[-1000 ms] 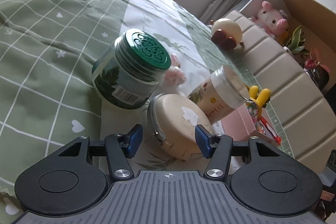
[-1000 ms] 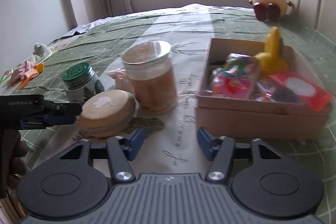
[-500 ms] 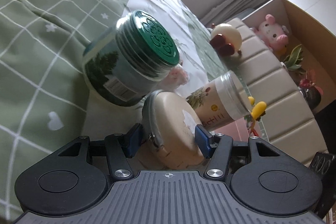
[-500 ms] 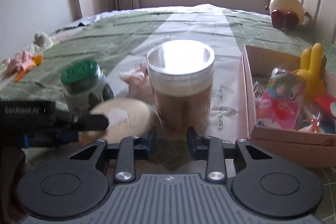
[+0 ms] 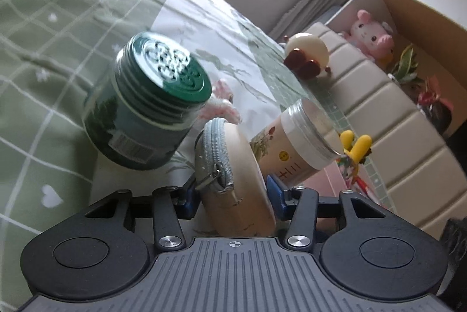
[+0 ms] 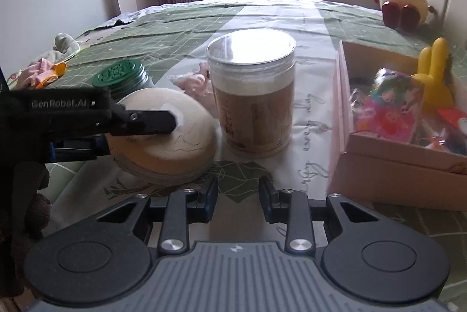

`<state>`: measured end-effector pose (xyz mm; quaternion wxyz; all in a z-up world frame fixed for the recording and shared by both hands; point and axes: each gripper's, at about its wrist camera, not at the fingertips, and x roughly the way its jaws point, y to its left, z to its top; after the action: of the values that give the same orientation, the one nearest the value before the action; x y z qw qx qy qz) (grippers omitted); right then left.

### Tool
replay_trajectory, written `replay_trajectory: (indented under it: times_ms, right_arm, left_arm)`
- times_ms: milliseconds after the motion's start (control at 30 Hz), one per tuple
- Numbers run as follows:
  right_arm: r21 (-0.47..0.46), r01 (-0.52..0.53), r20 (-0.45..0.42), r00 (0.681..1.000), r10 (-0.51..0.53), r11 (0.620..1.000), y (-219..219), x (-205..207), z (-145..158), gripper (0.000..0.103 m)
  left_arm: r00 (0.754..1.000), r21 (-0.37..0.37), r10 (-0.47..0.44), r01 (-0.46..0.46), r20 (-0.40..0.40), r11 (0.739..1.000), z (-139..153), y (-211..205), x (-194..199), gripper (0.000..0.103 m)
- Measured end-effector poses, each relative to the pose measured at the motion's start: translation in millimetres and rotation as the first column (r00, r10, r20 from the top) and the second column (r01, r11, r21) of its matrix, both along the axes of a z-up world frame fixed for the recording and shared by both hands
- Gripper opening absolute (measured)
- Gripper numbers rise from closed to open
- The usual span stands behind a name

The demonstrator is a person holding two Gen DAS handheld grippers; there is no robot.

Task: Organize soft objects
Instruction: 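Grasp the beige round zippered case by its rim with the left gripper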

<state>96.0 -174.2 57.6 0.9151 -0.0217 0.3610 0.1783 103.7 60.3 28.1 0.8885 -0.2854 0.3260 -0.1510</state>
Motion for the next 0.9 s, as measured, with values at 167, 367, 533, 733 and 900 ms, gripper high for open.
replay_trajectory:
  times_ms: [167,367,533,733,900]
  right_arm:
    - [0.051,0.025,0.041,0.999,-0.027,0.998,-9.7,-4.4,38.4,0.032]
    - [0.071,-0.005,0.108,0.994,-0.002,0.997,9.8,10.5,101.3,0.032]
    - [0.075,-0.018,0.073,0.997,0.013,0.997,40.8,44.2,130.0,0.033]
    - [-0.003,-0.020,-0.072,0.997,0.019,1.000,93.4,99.5,125.2,0.041]
    - [-0.126,0.014,-0.207,0.978,-0.040,0.992,139.1,149.2,92.9,0.041]
  left_arm:
    - [1.000,0.150,-0.007,0.002,0.031,0.989,19.2,-0.2,-21.3,0.051]
    - [0.999,0.223,-0.031,0.021,0.039,0.975,35.6,14.0,-41.5,0.047]
    - [0.997,0.236,-0.041,0.025,0.064,0.971,44.7,35.6,-51.1,0.045]
    - [0.993,0.199,0.016,-0.039,0.120,0.979,50.2,87.7,-66.1,0.044]
    - [0.981,0.203,0.114,-0.145,0.157,0.968,55.9,139.0,-59.7,0.044]
